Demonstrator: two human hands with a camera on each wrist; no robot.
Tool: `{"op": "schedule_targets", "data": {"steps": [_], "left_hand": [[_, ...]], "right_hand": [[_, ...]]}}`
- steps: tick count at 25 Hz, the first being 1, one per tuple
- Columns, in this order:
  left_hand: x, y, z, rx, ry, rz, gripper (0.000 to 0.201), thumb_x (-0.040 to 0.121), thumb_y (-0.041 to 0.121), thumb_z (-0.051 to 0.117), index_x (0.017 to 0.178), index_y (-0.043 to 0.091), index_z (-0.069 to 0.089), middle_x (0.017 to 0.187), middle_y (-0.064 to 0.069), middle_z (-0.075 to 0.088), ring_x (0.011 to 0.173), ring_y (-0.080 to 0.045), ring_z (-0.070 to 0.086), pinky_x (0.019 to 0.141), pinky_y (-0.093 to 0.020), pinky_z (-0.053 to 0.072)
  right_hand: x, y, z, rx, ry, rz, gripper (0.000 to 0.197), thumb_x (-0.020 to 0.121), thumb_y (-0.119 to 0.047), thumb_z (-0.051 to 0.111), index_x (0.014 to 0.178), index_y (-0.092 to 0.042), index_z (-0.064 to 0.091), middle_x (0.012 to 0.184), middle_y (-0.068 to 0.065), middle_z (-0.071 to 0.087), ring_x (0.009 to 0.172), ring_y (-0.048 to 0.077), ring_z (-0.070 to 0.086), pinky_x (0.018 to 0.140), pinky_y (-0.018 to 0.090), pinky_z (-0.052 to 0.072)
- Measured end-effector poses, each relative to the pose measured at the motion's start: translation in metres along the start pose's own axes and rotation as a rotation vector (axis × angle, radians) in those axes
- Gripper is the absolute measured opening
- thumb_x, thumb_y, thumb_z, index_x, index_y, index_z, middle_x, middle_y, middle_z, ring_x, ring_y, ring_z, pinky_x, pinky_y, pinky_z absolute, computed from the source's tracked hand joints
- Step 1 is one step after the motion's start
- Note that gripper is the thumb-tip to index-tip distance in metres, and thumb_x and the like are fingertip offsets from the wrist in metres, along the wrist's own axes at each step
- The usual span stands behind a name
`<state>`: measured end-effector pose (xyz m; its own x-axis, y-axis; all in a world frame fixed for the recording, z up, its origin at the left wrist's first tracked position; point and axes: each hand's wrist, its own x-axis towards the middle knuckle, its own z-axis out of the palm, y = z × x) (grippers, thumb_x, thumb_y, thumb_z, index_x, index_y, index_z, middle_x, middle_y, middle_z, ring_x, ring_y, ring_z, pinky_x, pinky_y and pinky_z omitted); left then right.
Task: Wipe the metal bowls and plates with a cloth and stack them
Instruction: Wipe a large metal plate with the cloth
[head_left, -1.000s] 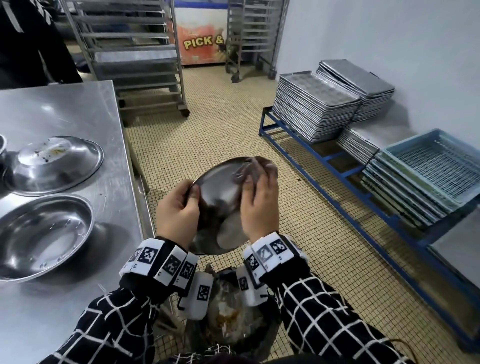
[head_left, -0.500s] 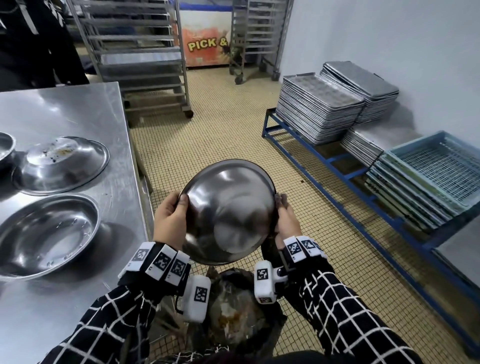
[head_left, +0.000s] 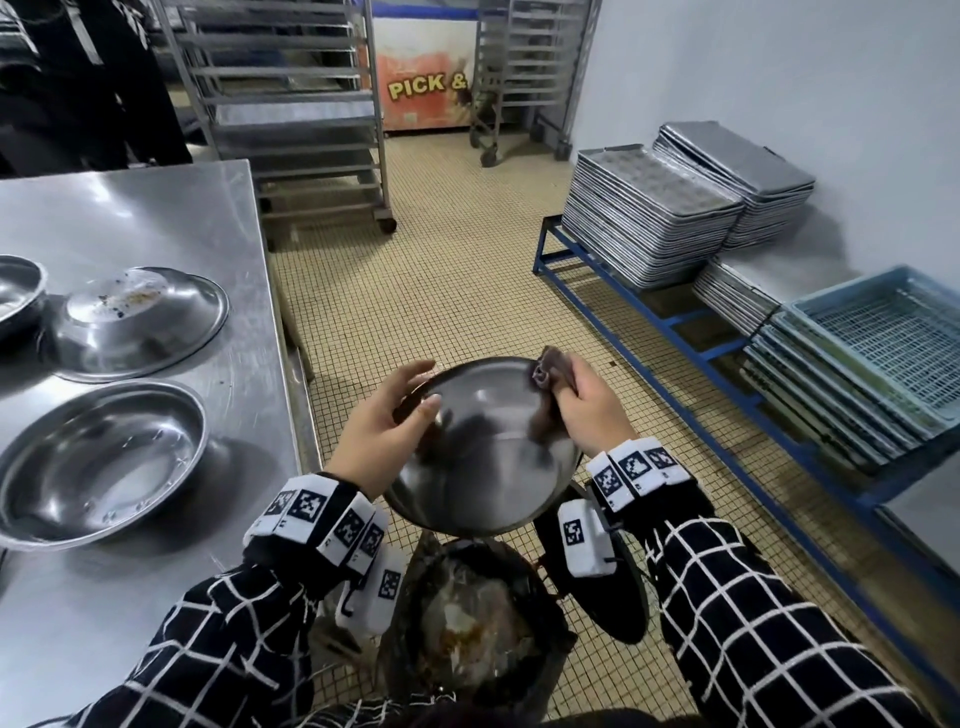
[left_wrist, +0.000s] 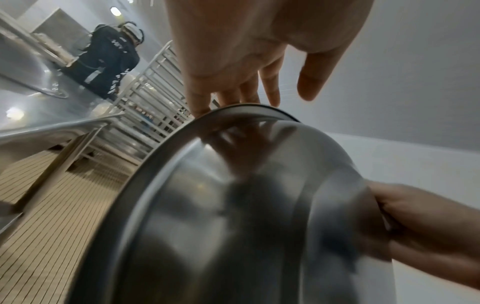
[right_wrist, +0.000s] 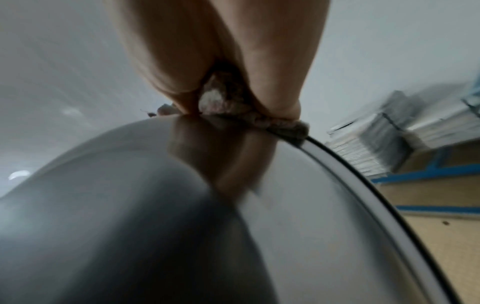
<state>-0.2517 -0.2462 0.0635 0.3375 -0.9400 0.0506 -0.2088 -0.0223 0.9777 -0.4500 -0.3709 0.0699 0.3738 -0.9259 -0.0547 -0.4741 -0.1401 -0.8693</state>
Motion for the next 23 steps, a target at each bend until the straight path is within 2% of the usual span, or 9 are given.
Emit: {"op": "schedule_targets", "data": {"steps": [2,4,8,10,12,14,17,20,23], "left_hand": [[0.000,0.007,0.005,0.179,0.033,0.016,0.029,0.092,0.022,0.059,0.121,0.026,0.056,0.102,0.010,0.063,0.094,-0.003,0.060,0.074,-0.010,0.047],[0.002,0.008,0.006,0.269,0.092,0.039,0.022,0.092,0.023,0.059,0.114,0.020,0.062,0.097,0.008,0.064,0.091,-0.008,0.059,0.070,-0.008,0.042],[0.007,0.008,0.004,0.171,0.112,-0.023,0.009,0.092,0.024,0.058,0.087,0.027,0.064,0.085,0.004,0.066,0.085,-0.012,0.060,0.074,-0.023,0.047],[0.008,0.007,0.006,0.131,0.144,-0.055,0.013,0.092,0.023,0.057,0.081,0.026,0.063,0.080,0.002,0.065,0.079,-0.015,0.061,0.074,-0.029,0.050],[0.010,0.008,0.010,0.050,0.192,-0.101,0.016,0.093,0.021,0.056,0.079,0.022,0.063,0.075,0.001,0.065,0.073,-0.018,0.060,0.073,-0.035,0.051],[0.012,0.010,0.011,-0.033,0.236,-0.133,0.018,0.094,0.019,0.056,0.077,0.018,0.064,0.073,-0.003,0.065,0.072,-0.023,0.061,0.074,-0.039,0.052],[0.012,0.013,0.011,-0.075,0.249,-0.134,0.019,0.094,0.020,0.056,0.078,0.014,0.065,0.072,-0.005,0.068,0.072,-0.027,0.065,0.074,-0.043,0.054],[0.008,0.018,0.011,-0.135,0.256,-0.121,0.020,0.094,0.019,0.056,0.078,0.011,0.065,0.066,-0.001,0.064,0.065,-0.021,0.059,0.067,-0.040,0.050],[0.009,0.020,0.009,-0.146,0.307,-0.130,0.023,0.095,0.020,0.055,0.075,0.011,0.064,0.066,-0.005,0.058,0.062,-0.023,0.054,0.059,-0.038,0.048]], "right_hand": [[0.004,-0.006,0.001,-0.138,-0.054,-0.095,0.019,0.100,-0.012,0.041,0.116,-0.013,0.050,0.102,0.004,0.058,0.090,0.013,0.053,0.067,0.013,0.035],[0.005,-0.011,0.002,-0.242,-0.074,-0.195,0.020,0.099,-0.011,0.042,0.117,-0.010,0.050,0.106,0.007,0.058,0.096,0.018,0.053,0.074,0.017,0.037],[0.005,-0.010,0.014,-0.279,-0.029,-0.279,0.021,0.098,-0.013,0.044,0.117,-0.007,0.052,0.113,0.008,0.057,0.104,0.018,0.050,0.092,0.030,0.041],[0.006,-0.007,0.024,-0.269,0.182,-0.286,0.025,0.097,-0.016,0.047,0.119,-0.008,0.056,0.123,0.009,0.049,0.113,0.022,0.045,0.101,0.035,0.040],[0.000,-0.008,0.034,-0.255,0.393,-0.327,0.028,0.093,-0.017,0.053,0.120,-0.013,0.060,0.129,0.013,0.043,0.115,0.028,0.041,0.098,0.038,0.042],[-0.012,-0.011,0.048,-0.278,0.374,-0.473,0.035,0.093,-0.025,0.049,0.126,-0.019,0.056,0.127,0.011,0.045,0.114,0.026,0.044,0.098,0.039,0.044],[-0.027,-0.007,0.066,-0.413,0.268,-0.577,0.040,0.094,-0.032,0.040,0.133,-0.021,0.045,0.136,0.006,0.044,0.129,0.023,0.037,0.108,0.041,0.033],[-0.019,0.002,0.060,-0.190,0.331,-0.353,0.039,0.099,-0.030,0.039,0.135,-0.017,0.045,0.137,0.004,0.042,0.127,0.014,0.037,0.108,0.034,0.031],[-0.010,0.009,0.043,0.157,0.297,0.060,0.036,0.101,-0.031,0.037,0.127,-0.010,0.052,0.123,0.004,0.046,0.114,0.018,0.050,0.091,0.025,0.037]]}}
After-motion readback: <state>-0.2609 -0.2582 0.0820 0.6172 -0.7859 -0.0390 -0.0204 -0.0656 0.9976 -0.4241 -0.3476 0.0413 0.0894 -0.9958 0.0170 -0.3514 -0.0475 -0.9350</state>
